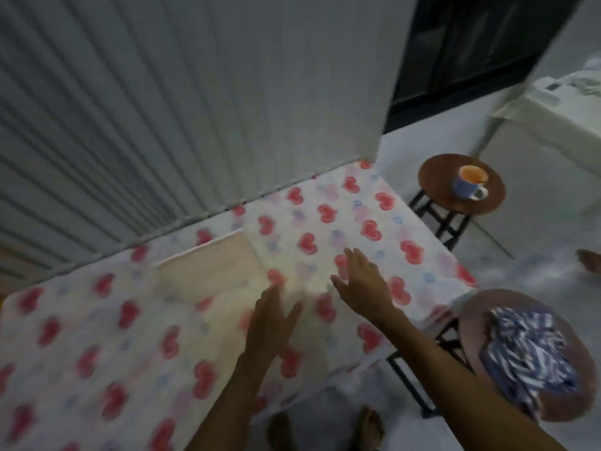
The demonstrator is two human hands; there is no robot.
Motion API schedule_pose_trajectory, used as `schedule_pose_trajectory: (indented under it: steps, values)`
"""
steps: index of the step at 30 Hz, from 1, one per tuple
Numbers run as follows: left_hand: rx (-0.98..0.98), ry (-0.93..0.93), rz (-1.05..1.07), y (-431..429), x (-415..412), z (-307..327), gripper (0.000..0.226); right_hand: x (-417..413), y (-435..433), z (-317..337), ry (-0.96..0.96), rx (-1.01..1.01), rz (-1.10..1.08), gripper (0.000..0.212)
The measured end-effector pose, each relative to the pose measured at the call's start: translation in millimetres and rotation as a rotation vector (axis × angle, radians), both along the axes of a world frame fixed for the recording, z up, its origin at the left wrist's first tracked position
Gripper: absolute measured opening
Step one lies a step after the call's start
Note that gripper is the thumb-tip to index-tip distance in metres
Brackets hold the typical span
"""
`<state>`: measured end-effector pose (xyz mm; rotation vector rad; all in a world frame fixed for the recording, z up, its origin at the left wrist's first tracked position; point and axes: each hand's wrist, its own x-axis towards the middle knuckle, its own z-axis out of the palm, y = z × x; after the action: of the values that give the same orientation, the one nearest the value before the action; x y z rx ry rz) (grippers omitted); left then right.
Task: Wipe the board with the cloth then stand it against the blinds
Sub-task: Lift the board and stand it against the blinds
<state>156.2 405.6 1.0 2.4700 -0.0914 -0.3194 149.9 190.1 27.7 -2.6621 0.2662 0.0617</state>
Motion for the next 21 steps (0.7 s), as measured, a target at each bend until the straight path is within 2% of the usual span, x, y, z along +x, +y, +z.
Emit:
schedule_pose_trajectory:
  steps: [3,7,9,11,16,21]
  values:
    - [0.03,0.0,0.114,65.5,1.8,-2.0,0.073,25.3,59.0,-3.1,-0.016,-0.02,0.14,0.072]
    - [-0.022,-0.001,0.284,129.6,3.1,-3.5,0.074,52.7,116.4,-10.2,0.039,-0.016,0.237,0.067]
    - [-0.034,0.0,0.334,156.5,7.3,-6.6,0.077,66.1,135.9,-10.7,0.1,0.054,0.224,0.065]
    - [-0.072,0.013,0.379,179.5,16.5,-7.8,0.082,79.6,150.0,-14.1,0.078,0.101,0.237,0.062]
    - [-0.132,0.036,0.446,209.2,53.3,-14.1,0.096,109.8,166.9,-17.0,0.13,0.289,0.209,0.045]
    - [-0.268,-0.006,0.374,207.6,88.9,-15.2,0.079,118.8,169.5,-27.2,0.091,0.334,0.17,0.057]
